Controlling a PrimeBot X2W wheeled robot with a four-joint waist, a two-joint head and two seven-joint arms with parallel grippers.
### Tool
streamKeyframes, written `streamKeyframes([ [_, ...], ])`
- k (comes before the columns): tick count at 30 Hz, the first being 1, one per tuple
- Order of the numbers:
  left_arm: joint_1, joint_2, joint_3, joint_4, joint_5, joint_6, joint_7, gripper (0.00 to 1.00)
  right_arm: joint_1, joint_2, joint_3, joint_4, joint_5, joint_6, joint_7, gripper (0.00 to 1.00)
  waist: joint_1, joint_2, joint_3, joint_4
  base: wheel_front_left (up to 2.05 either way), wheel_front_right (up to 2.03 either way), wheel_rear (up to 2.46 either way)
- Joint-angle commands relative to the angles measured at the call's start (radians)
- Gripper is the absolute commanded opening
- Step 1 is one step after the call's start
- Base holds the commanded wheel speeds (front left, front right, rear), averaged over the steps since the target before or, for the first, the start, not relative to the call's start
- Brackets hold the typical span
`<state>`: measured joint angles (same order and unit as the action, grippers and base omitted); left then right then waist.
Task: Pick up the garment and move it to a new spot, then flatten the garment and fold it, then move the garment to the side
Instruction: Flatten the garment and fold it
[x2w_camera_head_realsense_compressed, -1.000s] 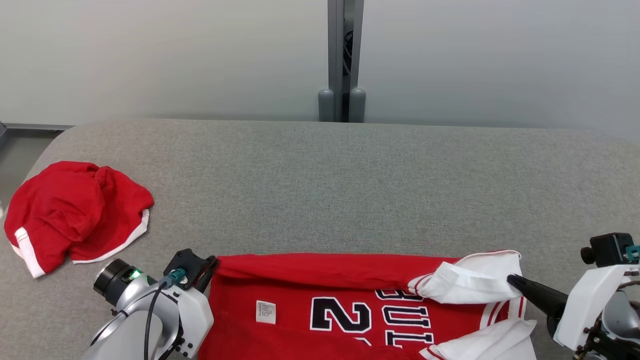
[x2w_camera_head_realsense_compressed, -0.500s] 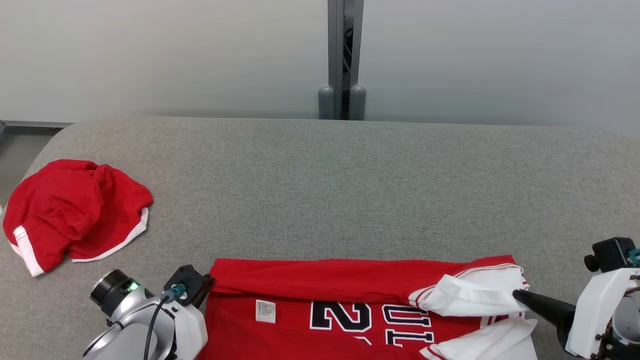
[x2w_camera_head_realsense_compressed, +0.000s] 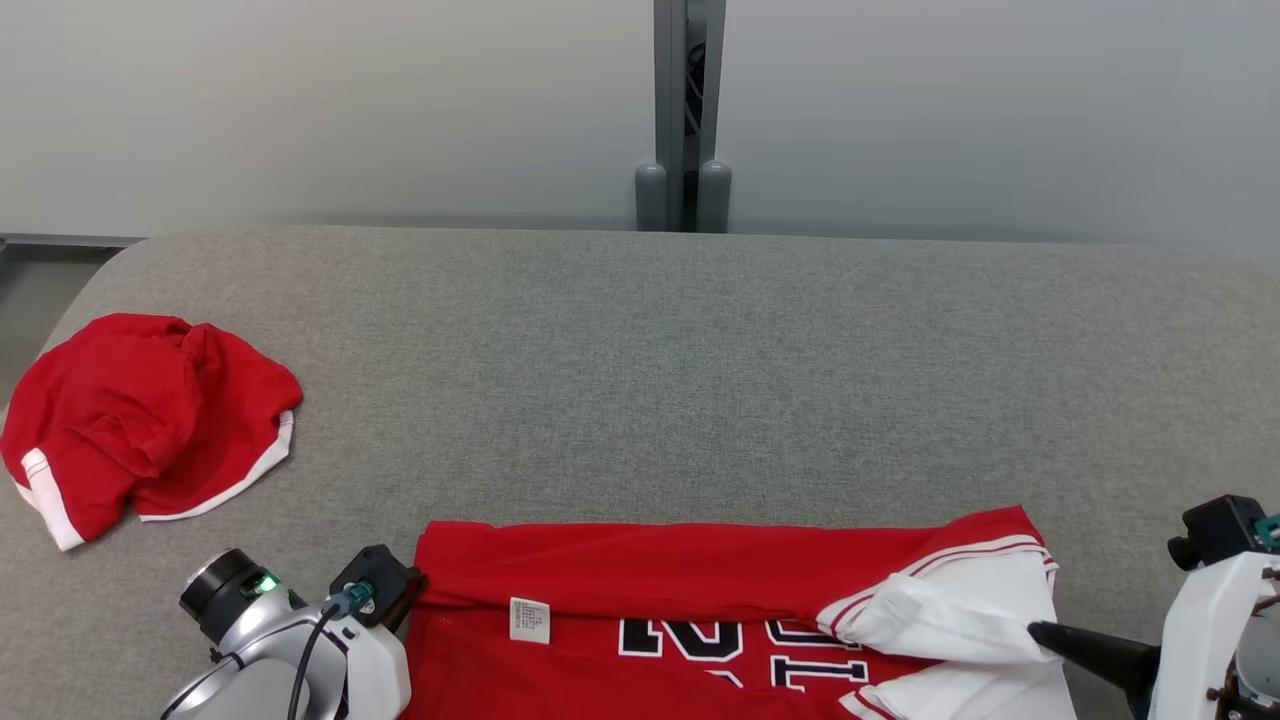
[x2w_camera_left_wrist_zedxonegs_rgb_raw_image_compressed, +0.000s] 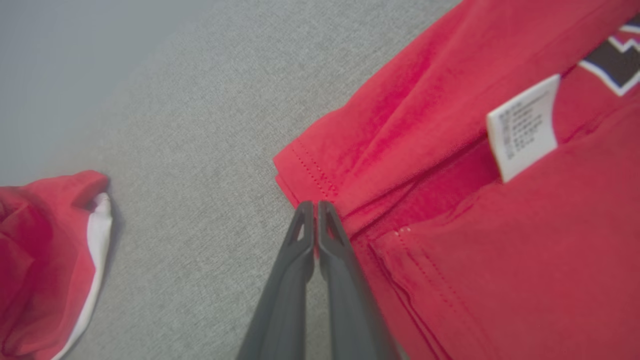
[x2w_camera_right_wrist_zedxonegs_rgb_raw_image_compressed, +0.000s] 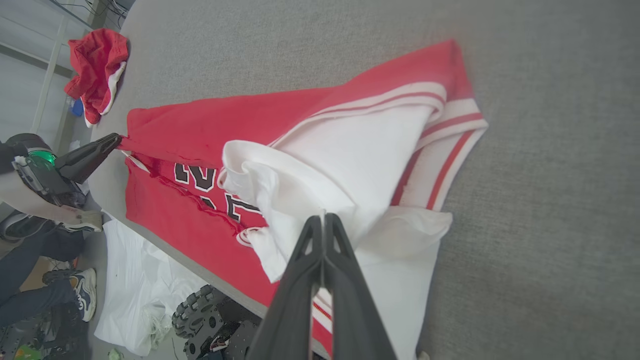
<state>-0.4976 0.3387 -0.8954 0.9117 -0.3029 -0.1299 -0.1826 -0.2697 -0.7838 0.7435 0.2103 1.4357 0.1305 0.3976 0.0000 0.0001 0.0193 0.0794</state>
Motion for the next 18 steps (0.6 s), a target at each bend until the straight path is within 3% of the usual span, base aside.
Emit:
streamKeyframes([
  [1, 0.011, 0.012, -0.004, -0.005, -0.007, -0.001, 0.004, 0.0, 0.018, -0.006, -0.005, 0.005, 0.006, 0.001, 0.009, 0.0, 0.0, -0.0001, 0.0, 0.001, 0.0, 0.0, 0.0],
  [18, 0.024, 0.077, -0.082, -0.12, -0.088, -0.001, 0.058, 0.0, 0.058, -0.013, -0.032, 0.015, 0.061, 0.001, 0.102, 0.0, 0.0, -0.0001, 0.005, 0.013, 0.0, 0.0, 0.0],
])
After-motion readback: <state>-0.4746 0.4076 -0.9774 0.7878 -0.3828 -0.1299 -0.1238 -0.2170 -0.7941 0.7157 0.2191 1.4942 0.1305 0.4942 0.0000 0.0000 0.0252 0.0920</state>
